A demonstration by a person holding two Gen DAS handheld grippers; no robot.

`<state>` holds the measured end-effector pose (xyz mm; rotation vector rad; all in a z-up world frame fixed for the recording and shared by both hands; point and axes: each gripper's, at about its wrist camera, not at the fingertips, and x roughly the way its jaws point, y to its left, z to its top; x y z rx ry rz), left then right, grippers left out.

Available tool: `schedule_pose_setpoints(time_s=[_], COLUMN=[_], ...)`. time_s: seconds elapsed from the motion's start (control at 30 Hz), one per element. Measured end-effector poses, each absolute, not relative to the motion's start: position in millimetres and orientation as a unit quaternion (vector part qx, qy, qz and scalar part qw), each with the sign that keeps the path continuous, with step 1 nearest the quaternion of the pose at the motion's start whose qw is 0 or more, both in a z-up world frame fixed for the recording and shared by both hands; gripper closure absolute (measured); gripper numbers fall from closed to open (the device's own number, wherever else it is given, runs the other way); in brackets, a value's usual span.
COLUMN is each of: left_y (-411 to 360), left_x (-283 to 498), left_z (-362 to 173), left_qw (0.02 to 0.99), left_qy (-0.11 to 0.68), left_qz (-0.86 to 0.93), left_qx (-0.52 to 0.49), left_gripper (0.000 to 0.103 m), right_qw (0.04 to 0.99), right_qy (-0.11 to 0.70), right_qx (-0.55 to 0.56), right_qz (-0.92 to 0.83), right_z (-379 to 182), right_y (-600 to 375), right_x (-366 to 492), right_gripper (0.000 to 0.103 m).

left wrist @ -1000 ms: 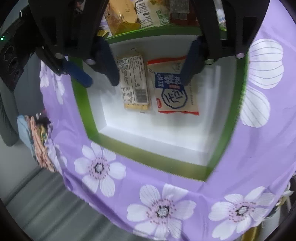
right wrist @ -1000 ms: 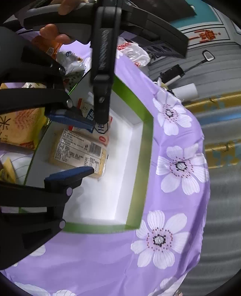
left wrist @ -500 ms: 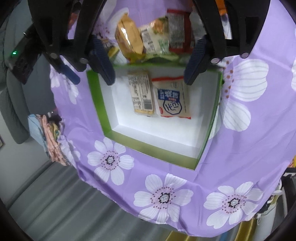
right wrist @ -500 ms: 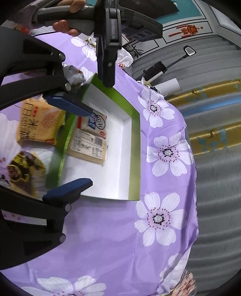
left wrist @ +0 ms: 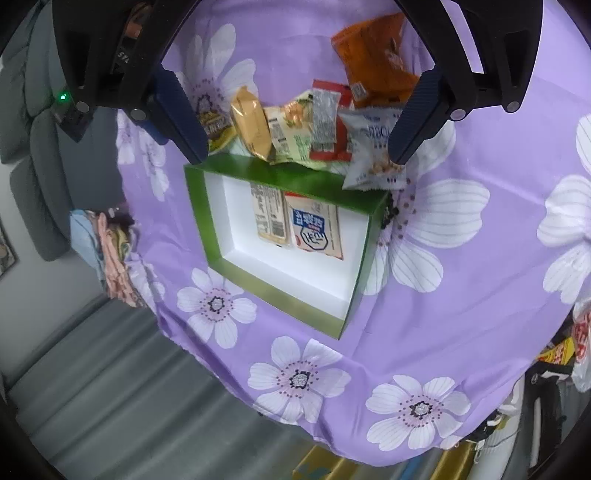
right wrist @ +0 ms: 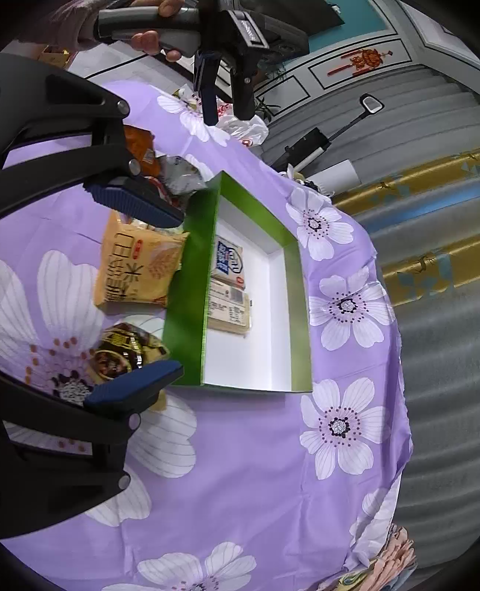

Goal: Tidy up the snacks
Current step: 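Withdraw the right tool from the box toward the remaining snacks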

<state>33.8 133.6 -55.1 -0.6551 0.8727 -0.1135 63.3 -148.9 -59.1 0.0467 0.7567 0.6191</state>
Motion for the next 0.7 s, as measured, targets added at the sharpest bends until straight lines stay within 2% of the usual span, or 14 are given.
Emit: schedule_pose_setpoints(time_s=[0.4, 0.53, 0.7], left_y=[129, 125, 124], left_x=[0, -14, -19], left_z=[-81, -83, -95], left_qw=[0.830, 0.861, 0.853], left_qy=[0.412, 0.398, 0.426], left_qz=[-0.121, -0.090, -0.084], left_qx=[-0.355, -0.305, -0.290], left_gripper=[0.005, 0.005, 0.005], right_qw=[0.869, 0.853, 0.830], right_qy=[0.356, 0.355, 0.367], right_qx=[0.016, -0.002, -0.036], right_qz=[0.342, 0.381, 0.419], right_z=[-59, -62, -73], right_y=[-143, -124, -92], right_x=[27, 10, -2], right_gripper=[0.026, 0.025, 0.025])
